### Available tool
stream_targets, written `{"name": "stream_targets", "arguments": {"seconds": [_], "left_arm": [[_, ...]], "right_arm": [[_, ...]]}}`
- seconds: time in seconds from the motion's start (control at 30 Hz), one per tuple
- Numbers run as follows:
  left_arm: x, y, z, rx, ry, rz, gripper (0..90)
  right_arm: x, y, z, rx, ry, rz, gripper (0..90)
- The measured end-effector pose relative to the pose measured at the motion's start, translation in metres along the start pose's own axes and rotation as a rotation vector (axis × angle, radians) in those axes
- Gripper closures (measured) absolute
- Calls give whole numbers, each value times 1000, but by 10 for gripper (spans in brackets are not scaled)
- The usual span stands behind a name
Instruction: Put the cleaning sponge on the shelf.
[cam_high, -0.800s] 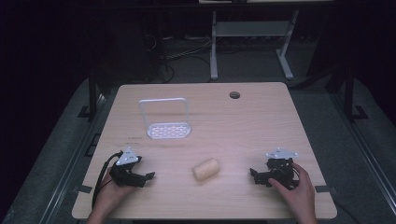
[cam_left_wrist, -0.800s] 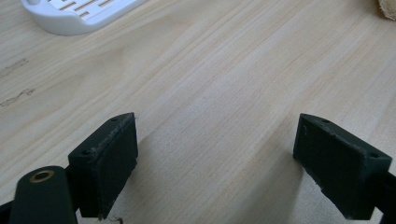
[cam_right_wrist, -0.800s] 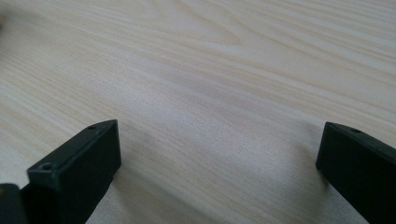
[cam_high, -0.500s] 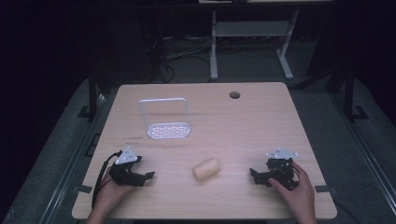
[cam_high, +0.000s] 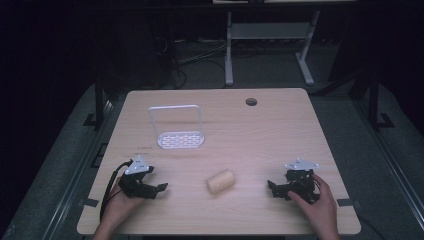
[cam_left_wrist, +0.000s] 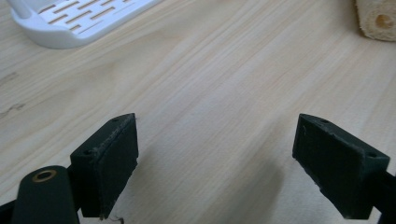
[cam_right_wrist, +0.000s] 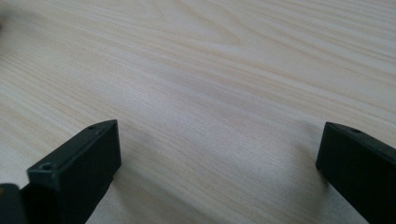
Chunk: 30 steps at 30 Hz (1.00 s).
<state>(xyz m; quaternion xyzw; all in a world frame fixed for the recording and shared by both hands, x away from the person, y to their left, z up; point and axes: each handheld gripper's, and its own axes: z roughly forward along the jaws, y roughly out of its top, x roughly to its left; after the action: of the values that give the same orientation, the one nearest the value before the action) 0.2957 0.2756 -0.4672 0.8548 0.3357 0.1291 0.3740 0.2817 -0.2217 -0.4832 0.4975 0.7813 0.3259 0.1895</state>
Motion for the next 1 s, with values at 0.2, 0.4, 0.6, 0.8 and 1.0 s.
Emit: {"name": "stream_targets", "arguments": {"seconds": [0.2, 0.4, 0.6, 0.8, 1.0], "left_arm": [[-6, 6, -2, -2, -19, 3, 141], [-12, 13, -1, 15, -41, 30, 142], [-18, 19, 1, 24, -62, 52, 143], [-22, 22, 2, 43, -84, 73, 143], [-28, 27, 4, 52, -107, 94, 143]], "right_arm": [[0, 0, 0, 0, 0, 1, 0], [0, 0, 0, 0, 1, -1, 0], [0, 0, 0, 0, 0, -2, 0], [0, 0, 0, 0, 1, -1, 0], [0, 0, 0, 0, 1, -1, 0]]}}
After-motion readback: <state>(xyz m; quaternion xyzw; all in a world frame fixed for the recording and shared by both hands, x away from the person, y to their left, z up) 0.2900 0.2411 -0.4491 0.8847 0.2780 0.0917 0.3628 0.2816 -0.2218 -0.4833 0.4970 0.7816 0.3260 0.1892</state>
